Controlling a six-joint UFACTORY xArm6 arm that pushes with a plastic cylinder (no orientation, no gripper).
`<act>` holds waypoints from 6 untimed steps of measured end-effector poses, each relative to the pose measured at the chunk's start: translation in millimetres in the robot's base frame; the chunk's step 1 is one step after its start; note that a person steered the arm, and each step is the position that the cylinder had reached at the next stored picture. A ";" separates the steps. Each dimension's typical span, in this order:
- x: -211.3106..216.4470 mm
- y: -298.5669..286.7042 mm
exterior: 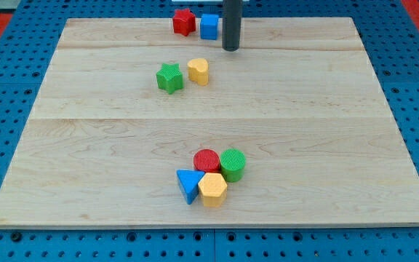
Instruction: Slide the blue cube a bit left
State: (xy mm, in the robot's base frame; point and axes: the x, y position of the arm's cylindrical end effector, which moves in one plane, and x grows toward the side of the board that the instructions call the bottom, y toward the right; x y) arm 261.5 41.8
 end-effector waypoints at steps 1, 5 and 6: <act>-24.6 13.6; -68.2 -14.3; -67.8 -37.7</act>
